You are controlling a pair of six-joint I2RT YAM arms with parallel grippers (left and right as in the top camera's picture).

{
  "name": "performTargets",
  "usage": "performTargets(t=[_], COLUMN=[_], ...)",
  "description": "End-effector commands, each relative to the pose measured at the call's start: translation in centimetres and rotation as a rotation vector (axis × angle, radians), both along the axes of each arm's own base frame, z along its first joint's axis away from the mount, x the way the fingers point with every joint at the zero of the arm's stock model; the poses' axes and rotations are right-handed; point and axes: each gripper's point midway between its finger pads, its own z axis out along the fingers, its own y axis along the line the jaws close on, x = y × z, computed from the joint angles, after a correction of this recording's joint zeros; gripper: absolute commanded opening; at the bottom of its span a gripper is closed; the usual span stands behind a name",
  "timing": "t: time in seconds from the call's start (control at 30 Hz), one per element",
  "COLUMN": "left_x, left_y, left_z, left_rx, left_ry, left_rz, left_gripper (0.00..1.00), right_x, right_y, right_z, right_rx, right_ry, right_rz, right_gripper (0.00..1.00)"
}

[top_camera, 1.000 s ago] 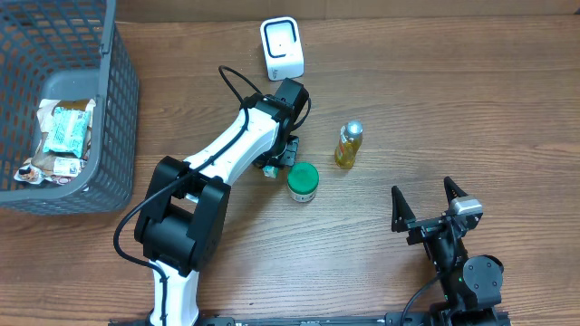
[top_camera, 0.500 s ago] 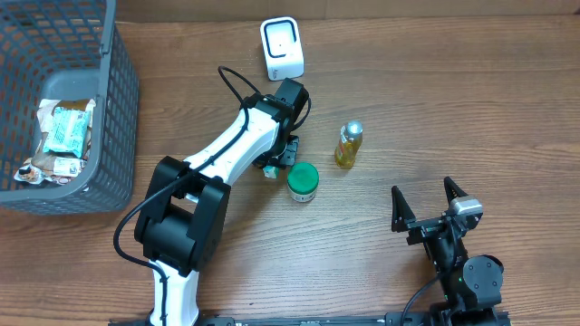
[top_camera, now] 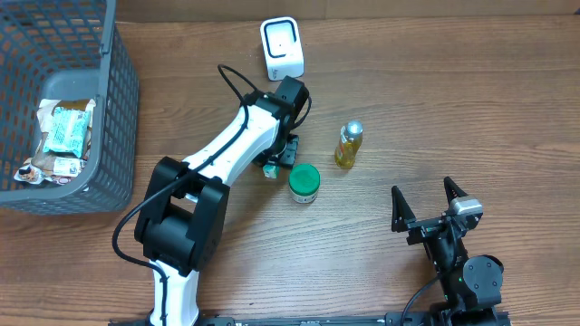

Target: Scan the item barcode

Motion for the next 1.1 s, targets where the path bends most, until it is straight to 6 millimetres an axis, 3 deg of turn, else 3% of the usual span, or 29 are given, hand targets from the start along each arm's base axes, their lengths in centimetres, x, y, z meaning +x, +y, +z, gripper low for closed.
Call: performTargets(t=[0.0, 0.27, 0.43, 0.7, 1.07], left_x=[2.6, 4.4, 4.7, 3.5, 0.7], left_y=[-0.4, 0.8, 3.3, 10.2, 20.6], left_z=[4.3, 12.7, 17.8, 24.3, 30.7], left_rx=[-0.042, -0.071, -0.068, -0.072, -0.124], left_ry=[-0.076, -0.142, -0.197, -0.282, -0.452], left_rz=[0.002, 0.040, 0.089, 0.233, 0.505], left_gripper=[0.57, 0.51, 0.42, 0.39, 0.40], right_x=[0.0, 0.0, 0.0, 0.0, 0.0], right_y=[-0.2, -0.2, -0.2, -0.2, -0.2], right_z=[-0.3, -0.3, -0.3, -0.3, -0.3], right_rx=[-0.001, -0.001, -0.001, -0.001, -0.001], right_ry=[-0.001, -0.001, -0.001, -0.001, -0.001], right_rz=[-0.009, -0.009, -0.009, -0.009, -0.009], right_gripper=[1.00, 1.00, 1.00, 1.00, 1.00])
